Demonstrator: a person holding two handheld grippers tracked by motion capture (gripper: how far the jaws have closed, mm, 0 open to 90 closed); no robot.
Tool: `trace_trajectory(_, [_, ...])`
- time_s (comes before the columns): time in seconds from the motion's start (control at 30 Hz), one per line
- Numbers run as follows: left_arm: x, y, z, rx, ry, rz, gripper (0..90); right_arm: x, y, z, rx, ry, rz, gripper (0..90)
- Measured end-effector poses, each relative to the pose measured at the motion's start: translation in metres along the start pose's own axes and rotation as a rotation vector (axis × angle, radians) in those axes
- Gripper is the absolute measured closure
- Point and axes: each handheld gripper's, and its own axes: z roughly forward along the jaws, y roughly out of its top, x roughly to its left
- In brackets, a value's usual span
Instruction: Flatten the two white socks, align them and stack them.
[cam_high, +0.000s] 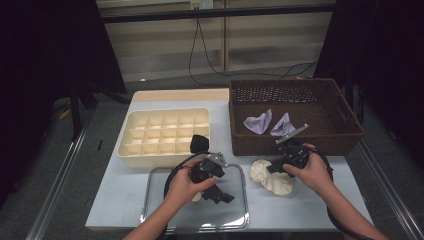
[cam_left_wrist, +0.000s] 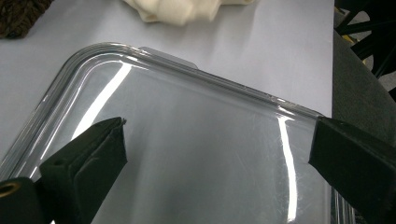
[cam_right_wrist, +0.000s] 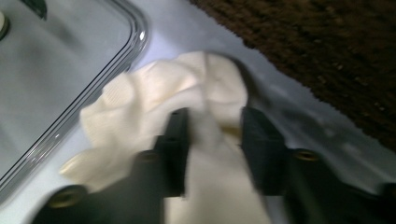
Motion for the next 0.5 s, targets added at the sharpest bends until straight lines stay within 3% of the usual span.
trace_trajectory(0.13, [0.0, 0.0, 0.0, 0.002, 0.001, -0.003, 3.8, -0.005, -0.001, 0.008, 0.001, 0.009, 0.015, 43.7])
trace_trajectory(0.27, [0.001, 0.0, 0.0, 0.012, -0.002, 0.003, 3.7, -0.005, -0.003, 0.017, 0.004, 0.036, 0.005, 40.6])
trace_trajectory(0.37, [0.001, -0.001, 0.001, -0.002, 0.004, -0.005, 3.7, -0.001, -0.002, 0.019, -0.003, 0.039, -0.035, 48.4])
trace_trajectory(0.4, [0.0, 0.0, 0.0, 0.015, 0.02, 0.0, 3.8, 0.0, -0.001, 0.02, 0.0, 0.019, -0.051, 51.5])
trace_trajectory(0.47, [0.0, -0.001, 0.001, -0.001, 0.003, 0.0, 3.7, 0.004, -0.001, 0.02, 0.011, 0.005, -0.076, 68.0])
trace_trajectory(0.5, [0.0, -0.001, 0.001, 0.0, 0.003, 0.001, 3.7, 0.004, -0.001, 0.02, 0.014, 0.033, -0.068, 76.5])
